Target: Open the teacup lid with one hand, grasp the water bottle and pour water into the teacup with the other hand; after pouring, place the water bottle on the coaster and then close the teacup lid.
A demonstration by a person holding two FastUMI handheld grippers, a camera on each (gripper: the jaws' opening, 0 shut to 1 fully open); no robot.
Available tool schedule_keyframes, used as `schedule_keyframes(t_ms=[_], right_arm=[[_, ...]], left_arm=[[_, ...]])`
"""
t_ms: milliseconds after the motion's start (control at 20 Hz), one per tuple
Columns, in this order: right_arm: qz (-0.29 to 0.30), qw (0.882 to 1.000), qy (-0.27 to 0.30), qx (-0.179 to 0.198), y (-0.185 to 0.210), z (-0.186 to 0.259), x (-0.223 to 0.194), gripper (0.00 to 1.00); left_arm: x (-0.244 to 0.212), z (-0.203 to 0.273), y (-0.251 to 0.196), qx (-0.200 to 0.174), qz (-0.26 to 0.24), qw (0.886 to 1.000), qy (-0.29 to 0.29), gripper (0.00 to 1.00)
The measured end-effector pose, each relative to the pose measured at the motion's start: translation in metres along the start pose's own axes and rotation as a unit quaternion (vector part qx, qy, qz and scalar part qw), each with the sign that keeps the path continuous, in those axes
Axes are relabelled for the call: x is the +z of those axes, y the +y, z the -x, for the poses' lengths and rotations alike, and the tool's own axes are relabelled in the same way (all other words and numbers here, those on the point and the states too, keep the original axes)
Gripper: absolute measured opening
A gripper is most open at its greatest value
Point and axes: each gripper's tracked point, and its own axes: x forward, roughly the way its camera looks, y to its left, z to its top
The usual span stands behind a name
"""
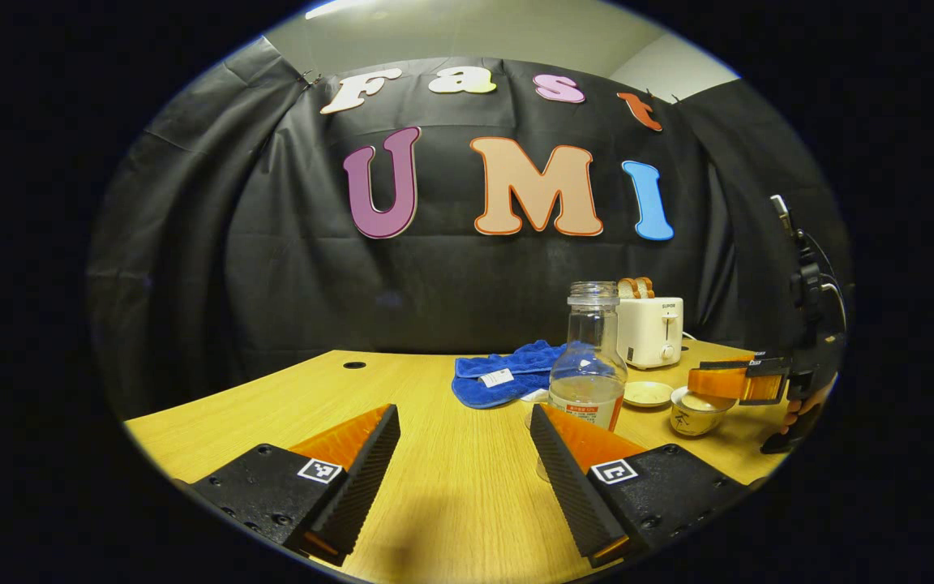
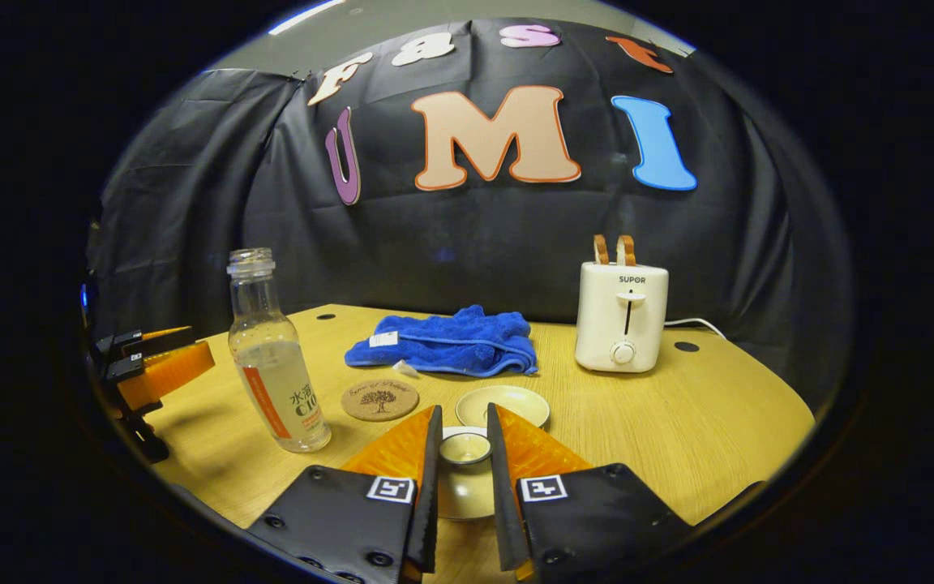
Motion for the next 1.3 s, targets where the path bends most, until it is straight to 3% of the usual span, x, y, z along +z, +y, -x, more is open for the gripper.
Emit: schedule_keyframes(t_ms=[350,800,1300], right_arm=[[-0.005,0.998,-0.051,-0.022,-0.008,0.012,0.014,0.33],[-0.008,0.995,-0.072,-0.069,-0.032,0.026,0.02,0.33],[-0.009,0.992,-0.074,-0.106,-0.053,0.035,0.021,0.33]], left_arm=[[-0.001,0.0,-0.032,-0.08,0.002,0.997,-0.002,0.95],[-0.003,-0.021,-0.07,-0.15,0.003,0.989,0.004,0.95],[-0.02,-0.052,-0.103,-0.19,-0.001,0.98,0.063,0.95]])
